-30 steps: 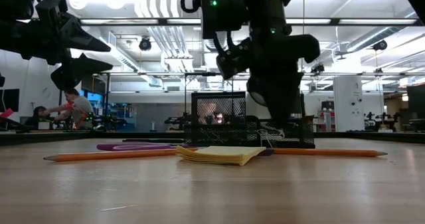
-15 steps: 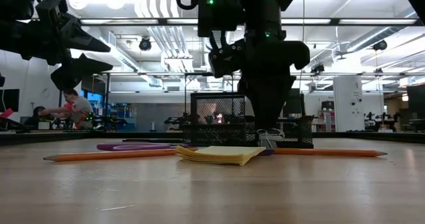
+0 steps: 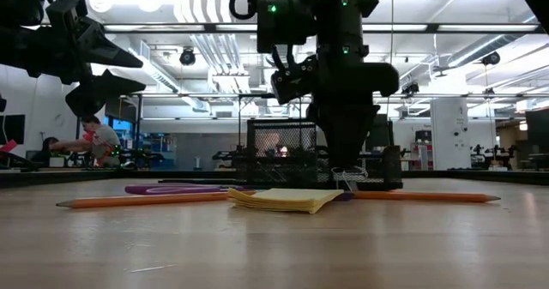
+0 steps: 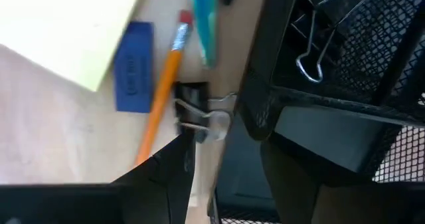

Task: Pick and place office supplies into organizer
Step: Put the black binder clip into the black mesh organizer

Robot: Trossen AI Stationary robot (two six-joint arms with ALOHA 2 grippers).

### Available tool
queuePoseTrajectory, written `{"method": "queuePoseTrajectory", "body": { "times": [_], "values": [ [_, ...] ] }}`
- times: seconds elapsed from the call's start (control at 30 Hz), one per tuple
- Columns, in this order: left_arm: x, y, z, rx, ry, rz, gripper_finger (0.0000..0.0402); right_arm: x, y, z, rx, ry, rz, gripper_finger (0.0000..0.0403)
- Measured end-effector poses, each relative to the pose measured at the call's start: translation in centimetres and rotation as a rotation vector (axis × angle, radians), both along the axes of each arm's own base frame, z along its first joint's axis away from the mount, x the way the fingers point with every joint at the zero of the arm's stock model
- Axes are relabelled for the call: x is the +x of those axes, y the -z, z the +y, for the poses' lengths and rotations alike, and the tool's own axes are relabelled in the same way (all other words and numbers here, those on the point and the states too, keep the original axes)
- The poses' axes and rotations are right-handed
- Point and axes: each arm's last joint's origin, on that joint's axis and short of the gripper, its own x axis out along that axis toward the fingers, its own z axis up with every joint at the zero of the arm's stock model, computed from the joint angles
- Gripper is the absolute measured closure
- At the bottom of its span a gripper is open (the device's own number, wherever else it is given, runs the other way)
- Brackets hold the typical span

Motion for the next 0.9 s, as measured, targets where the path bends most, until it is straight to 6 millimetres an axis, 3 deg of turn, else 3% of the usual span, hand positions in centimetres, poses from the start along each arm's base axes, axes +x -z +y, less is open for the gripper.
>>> {"method": "queuePoseTrajectory", "body": {
  "times": [0.17, 0.77, 0.9],
  "values": [
    [0.0, 0.0, 0.0, 0.000, 0.000, 0.001, 0.0207, 0.1, -0.1, -0.6, 0.034, 0.029, -0.005, 0.0238],
    [0.0, 0.1, 0.0, 0.000, 0.000, 0.002, 0.0207, 0.0, 0.0, 1.4, 0.055, 0.097, 0.002, 0.0241],
    [0.0, 0.1, 0.0, 0.000, 0.000, 0.002, 0.0207, -0.1, -0.1, 1.3, -0.027, 0.176, 0.007, 0.0247]
  ]
}}
